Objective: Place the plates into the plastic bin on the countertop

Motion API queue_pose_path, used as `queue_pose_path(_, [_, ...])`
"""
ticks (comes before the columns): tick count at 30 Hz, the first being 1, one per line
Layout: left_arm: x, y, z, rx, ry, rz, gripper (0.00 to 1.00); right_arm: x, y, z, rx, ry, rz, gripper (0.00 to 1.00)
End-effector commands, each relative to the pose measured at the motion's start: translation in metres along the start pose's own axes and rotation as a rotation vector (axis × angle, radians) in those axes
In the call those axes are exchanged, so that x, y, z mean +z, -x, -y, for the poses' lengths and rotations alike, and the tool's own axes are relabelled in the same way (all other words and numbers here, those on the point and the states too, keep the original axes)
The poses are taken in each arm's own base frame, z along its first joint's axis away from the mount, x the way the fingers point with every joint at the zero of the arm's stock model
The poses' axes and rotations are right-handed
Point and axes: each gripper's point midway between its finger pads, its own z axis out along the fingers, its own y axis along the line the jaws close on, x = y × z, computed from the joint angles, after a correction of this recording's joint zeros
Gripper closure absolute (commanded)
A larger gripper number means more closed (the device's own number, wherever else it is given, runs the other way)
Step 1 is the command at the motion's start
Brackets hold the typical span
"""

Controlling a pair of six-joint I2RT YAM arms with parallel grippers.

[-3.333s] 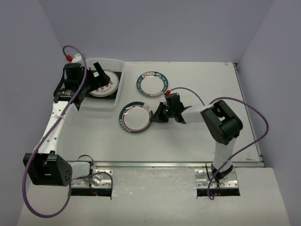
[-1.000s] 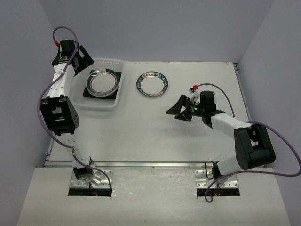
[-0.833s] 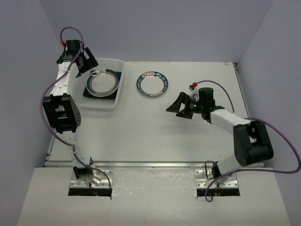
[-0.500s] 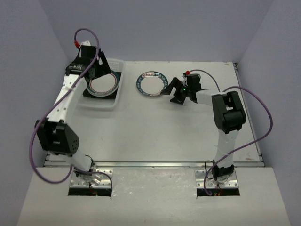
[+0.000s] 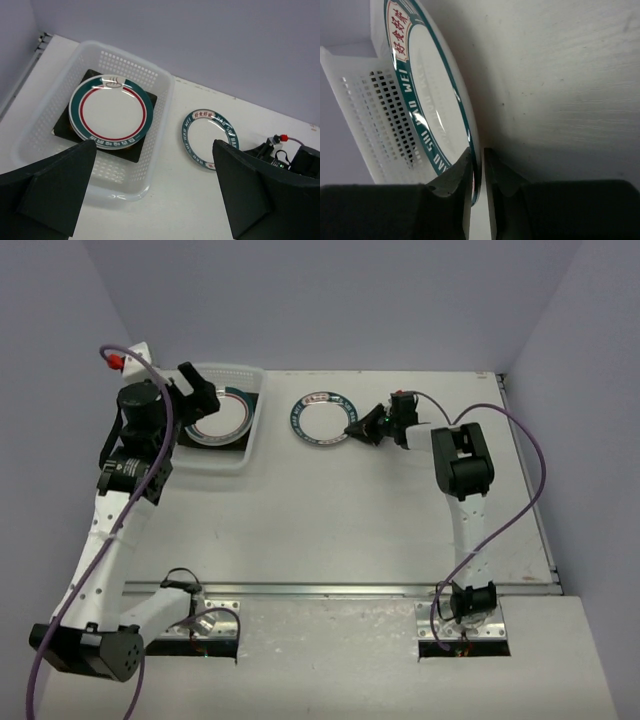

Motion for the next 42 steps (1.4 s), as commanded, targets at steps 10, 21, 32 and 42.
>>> queue_pose_path(10, [0.021,-0.11,0.102,-0.1,-0.632,-0.444,0.0,-0.116,-0.041,-0.035,-0.194,0.164,0.062,1.0])
queue_pose_path(21, [0.017,-0.147,0.12,-0.185,-0.787,-0.6,0.1,-0.215,-0.138,-0.113,-0.55,0.444,-0.24,1.0])
queue_pose_path(32, [0.01,-0.15,0.126,-0.181,-0.817,-0.627,0.97,-0.223,-0.16,-0.163,-0.629,0.512,-0.224,1.0])
queue_pose_path(42, [-0.003,-0.15,0.139,-0.159,-0.891,-0.633,0.62,-0.211,-0.15,-0.179,-0.567,0.535,-0.224,1.0])
